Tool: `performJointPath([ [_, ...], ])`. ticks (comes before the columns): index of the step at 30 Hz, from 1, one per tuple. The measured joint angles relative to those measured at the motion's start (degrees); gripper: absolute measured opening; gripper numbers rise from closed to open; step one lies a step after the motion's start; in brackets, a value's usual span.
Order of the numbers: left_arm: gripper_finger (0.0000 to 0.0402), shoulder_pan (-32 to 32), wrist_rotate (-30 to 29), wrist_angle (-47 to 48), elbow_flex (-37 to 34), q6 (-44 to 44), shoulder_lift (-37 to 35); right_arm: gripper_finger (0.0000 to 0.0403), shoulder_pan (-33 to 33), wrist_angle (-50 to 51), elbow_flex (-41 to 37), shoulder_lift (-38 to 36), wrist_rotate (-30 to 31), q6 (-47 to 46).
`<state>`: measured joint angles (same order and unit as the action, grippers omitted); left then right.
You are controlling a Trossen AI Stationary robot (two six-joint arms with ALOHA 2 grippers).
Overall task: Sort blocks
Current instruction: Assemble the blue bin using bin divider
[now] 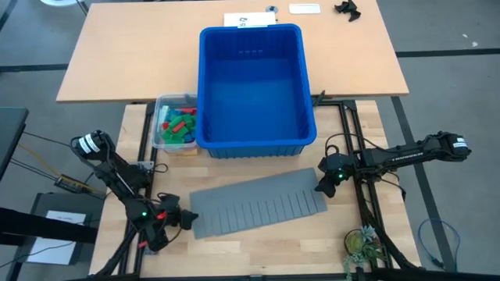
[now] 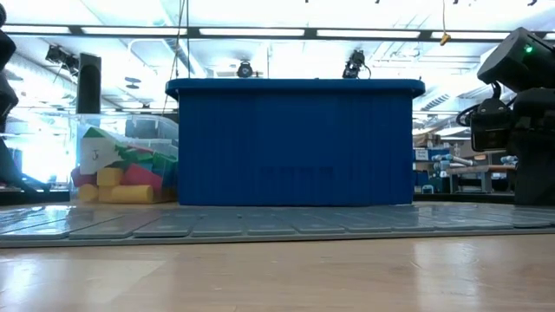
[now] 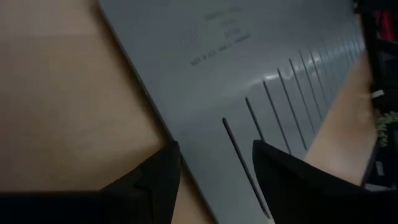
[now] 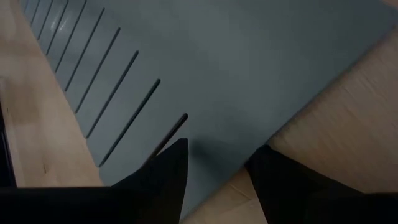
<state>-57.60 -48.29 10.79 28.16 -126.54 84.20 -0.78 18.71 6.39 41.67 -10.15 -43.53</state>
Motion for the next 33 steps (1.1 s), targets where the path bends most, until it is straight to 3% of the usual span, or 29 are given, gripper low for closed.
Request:
performJointPath([
  [11,0.0207,0.0,-0.3,-7.8,0.3,1.0,-0.2,0.0176,0.0,0.0,-0.1,-0.2,0.0,1.7],
  [15,0.0207,0.5,-13.6,-12.9,0.7,5.3,-0.5,0.0176,-0.1,-2.0,-0.5,-0.1,0.1,3.8],
  [19,0.0207,0.9,-16.7,-17.5,0.7,10.8,-0.4,0.0176,-0.1,-5.4,-1.4,-0.1,0.3,3.9],
  [23,0.0207,1.6,-7.4,-16.7,0.5,10.6,-0.4,0.0176,-0.1,-6.0,-1.3,-0.1,0.3,3.8],
  [27,0.0207,2.3,-4.5,-13.6,2.5,12.5,-1.3,0.0176,0.0,-5.0,0.1,0.0,0.2,3.9],
  [33,0.0207,4.3,10.8,12.2,14.2,10.7,-3.0,0.017,0.0,-2.4,1.7,0.0,0.1,2.4],
])
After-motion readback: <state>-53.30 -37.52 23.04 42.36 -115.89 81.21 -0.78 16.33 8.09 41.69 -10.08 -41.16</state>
